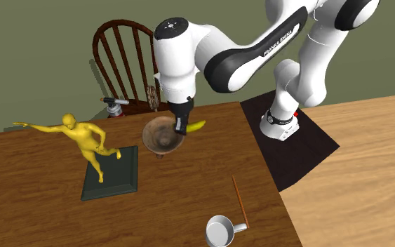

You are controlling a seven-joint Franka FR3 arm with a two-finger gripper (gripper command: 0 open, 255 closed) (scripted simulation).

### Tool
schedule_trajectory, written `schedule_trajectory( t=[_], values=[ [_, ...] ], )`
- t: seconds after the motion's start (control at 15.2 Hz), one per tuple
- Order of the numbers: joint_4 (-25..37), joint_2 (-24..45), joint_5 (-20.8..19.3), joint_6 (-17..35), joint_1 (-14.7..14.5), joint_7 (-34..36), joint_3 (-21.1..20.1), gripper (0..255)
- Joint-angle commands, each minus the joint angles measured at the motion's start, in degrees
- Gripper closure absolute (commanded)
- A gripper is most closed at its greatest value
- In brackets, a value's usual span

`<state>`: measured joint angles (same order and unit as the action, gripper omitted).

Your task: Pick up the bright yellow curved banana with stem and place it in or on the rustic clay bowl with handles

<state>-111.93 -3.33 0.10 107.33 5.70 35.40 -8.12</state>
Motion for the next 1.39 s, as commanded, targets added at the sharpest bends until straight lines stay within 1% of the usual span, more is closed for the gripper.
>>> schedule_trajectory(
  t=[0.0, 0.26, 0.33, 1.19, 1.32],
  values=[
    [4.2, 3.6, -0.6, -0.6, 0.8, -1.4, 0.8, 255],
    [14.0, 11.4, -1.5, -2.7, 2.1, -3.8, 2.1, 255],
    [17.4, 14.0, -1.7, -3.5, 2.5, -4.6, 2.4, 255],
    [9.6, 15.7, -2.0, 6.1, 2.5, -4.3, 2.5, 255],
    [9.6, 15.7, -2.0, 6.1, 2.5, -4.3, 2.5, 255]
  ],
)
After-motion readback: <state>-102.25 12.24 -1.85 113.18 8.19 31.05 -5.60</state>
